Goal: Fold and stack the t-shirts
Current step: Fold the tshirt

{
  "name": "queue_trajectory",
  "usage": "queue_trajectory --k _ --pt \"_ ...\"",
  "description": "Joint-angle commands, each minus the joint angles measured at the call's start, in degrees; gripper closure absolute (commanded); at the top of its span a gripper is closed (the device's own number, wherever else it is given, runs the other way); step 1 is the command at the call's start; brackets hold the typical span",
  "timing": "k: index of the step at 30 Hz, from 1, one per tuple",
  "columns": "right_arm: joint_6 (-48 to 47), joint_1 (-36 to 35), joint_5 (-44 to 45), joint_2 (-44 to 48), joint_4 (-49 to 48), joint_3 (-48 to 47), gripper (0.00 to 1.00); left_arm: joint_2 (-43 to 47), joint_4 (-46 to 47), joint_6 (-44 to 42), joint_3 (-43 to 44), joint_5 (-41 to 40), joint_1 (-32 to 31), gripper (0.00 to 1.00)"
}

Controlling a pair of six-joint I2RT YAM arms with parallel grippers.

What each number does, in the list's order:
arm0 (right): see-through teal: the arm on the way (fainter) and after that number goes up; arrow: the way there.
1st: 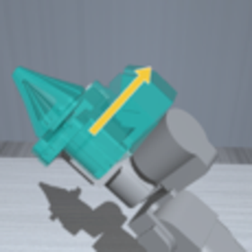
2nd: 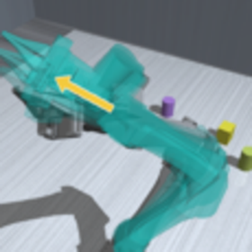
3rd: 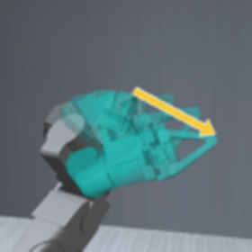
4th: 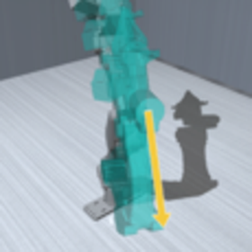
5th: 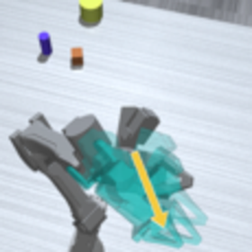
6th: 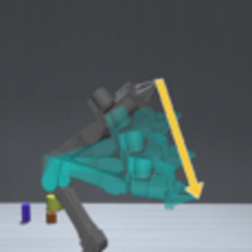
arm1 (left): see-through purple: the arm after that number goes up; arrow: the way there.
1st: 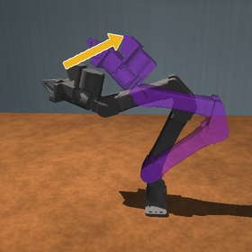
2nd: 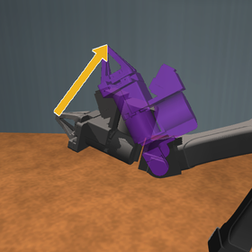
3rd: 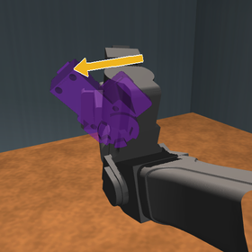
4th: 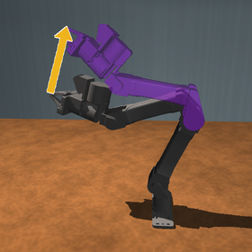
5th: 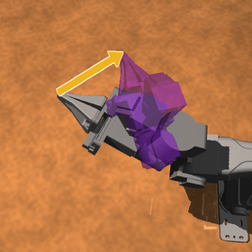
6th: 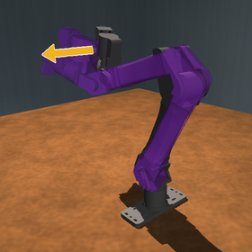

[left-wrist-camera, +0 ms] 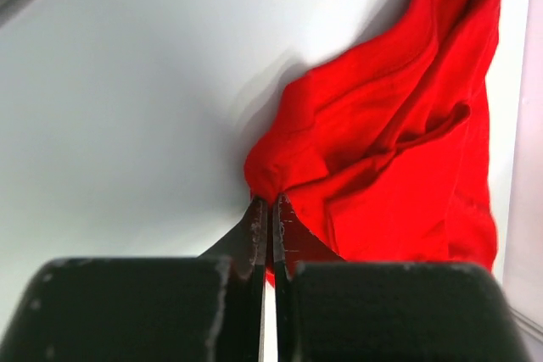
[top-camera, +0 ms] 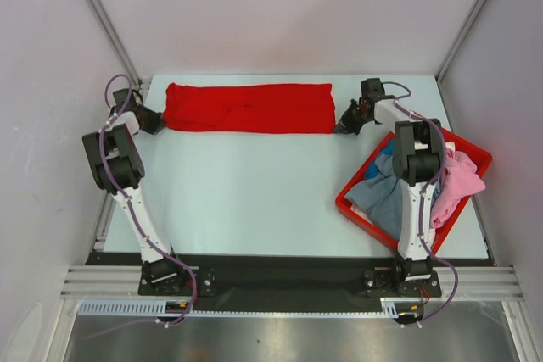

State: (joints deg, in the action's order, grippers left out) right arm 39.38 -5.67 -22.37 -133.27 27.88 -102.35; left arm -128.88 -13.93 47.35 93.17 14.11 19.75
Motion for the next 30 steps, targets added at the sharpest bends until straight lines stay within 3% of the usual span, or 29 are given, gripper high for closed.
queue_trajectory --k 1,7,9,12,15,18,23,30 --pt "-2.55 -2.76 2.60 7.40 4.21 8.63 1.00 -2.24 -0.56 -2.18 4.91 -1.36 0.29 1.00" --pt "0.87 -8.82 0.23 17.24 1.31 21.56 1.00 -6.03 -2.32 -3.76 11.14 -1.37 0.64 1.00" --pt "5.60 -12.69 -1.27 18.92 0.08 24.28 1.00 -8.14 -2.68 -4.46 13.44 -0.49 0.64 0.96" --pt "14.57 -17.94 -1.54 22.52 -4.75 30.00 1.00 -9.54 -2.77 -4.64 16.26 0.74 0.55 0.82" --pt "23.53 -23.30 0.48 24.81 -8.00 33.43 1.00 -8.94 -1.45 -5.16 16.35 0.57 0.64 0.63" --pt "31.08 -27.27 2.94 25.60 -10.90 36.07 1.00 -6.93 -1.62 -6.65 15.56 -0.65 0.56 0.53" --pt "36.11 -37.64 8.03 25.34 -10.13 34.67 1.00 3.44 -2.59 -9.99 6.00 -5.40 0.64 0.34" --pt "46.93 -51.18 7.52 28.07 -16.35 41.61 1.00 25.32 2.32 -10.53 -17.81 -4.53 0.47 0.31"
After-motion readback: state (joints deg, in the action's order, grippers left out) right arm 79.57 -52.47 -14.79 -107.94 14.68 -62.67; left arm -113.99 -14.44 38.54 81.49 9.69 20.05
